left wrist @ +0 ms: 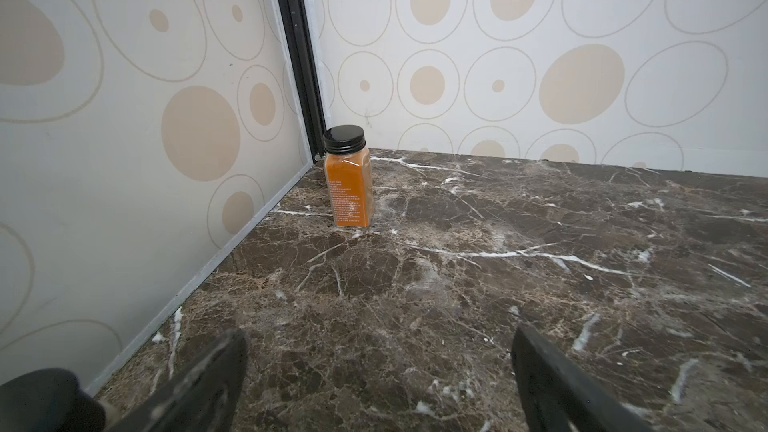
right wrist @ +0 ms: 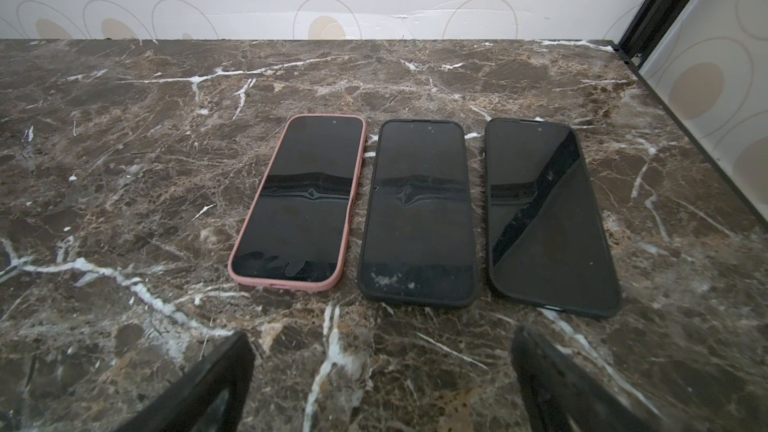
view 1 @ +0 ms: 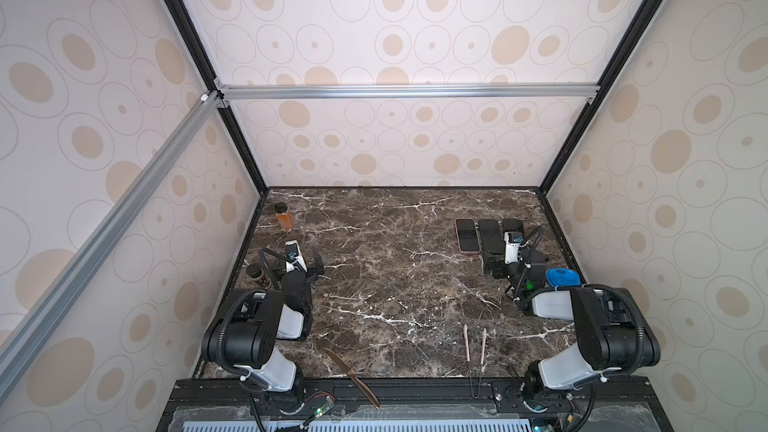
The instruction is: Put the phone into the phone case
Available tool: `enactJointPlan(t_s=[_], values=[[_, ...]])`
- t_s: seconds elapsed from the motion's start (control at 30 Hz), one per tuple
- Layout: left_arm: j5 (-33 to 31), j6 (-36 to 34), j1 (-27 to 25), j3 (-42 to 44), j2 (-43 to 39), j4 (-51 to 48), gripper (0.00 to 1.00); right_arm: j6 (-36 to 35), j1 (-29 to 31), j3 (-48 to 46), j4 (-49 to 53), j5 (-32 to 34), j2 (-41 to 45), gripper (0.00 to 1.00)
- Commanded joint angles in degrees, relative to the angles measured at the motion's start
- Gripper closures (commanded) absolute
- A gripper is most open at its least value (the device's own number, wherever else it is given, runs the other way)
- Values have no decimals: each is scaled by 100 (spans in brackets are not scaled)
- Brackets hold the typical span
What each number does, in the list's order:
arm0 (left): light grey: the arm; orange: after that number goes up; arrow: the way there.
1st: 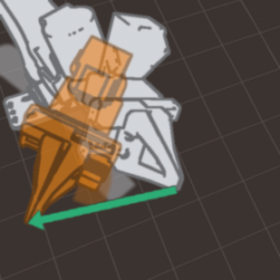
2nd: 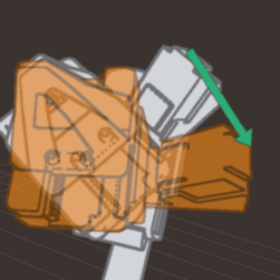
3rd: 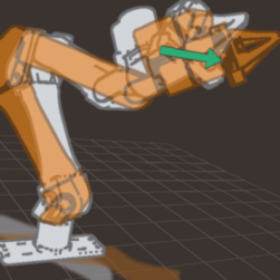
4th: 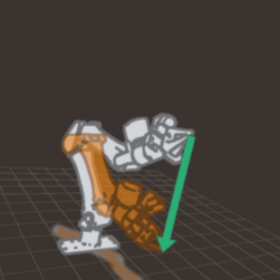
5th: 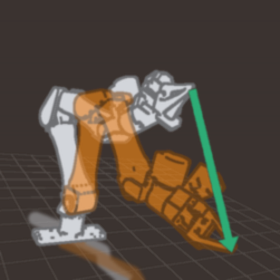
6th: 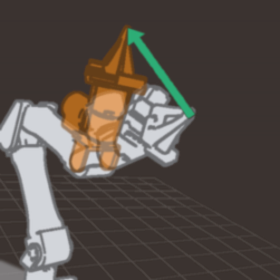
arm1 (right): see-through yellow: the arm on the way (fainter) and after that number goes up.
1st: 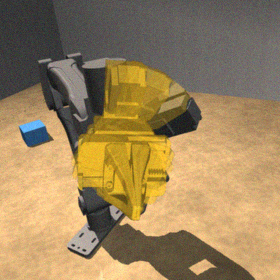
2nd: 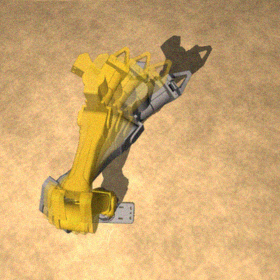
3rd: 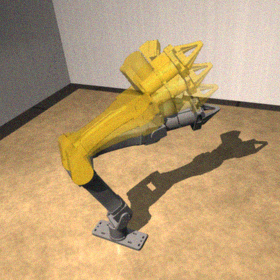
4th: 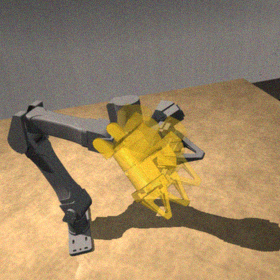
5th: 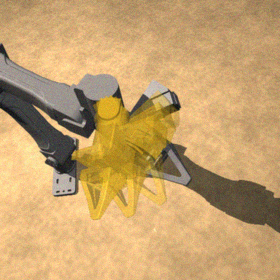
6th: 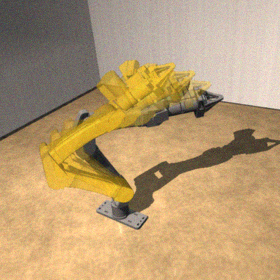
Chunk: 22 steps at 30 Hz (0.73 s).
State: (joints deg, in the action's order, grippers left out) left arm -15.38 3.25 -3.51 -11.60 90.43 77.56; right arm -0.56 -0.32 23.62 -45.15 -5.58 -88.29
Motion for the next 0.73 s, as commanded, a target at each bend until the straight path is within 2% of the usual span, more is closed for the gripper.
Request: enactJointPlan(t_s=[0.0,0.1,0.2,0.7], values=[[980,-420,44,-82,6,101,0,-96,32,62,3,48,28,0],[848,-367,56,-62,3,140,0,-94,32,64,-2,49,28,0],[57,-79,50,-42,12,183,0,-94,32,66,1,47,23,0],[105,-114,52,-54,18,188,0,-100,32,64,10,49,24,0]])
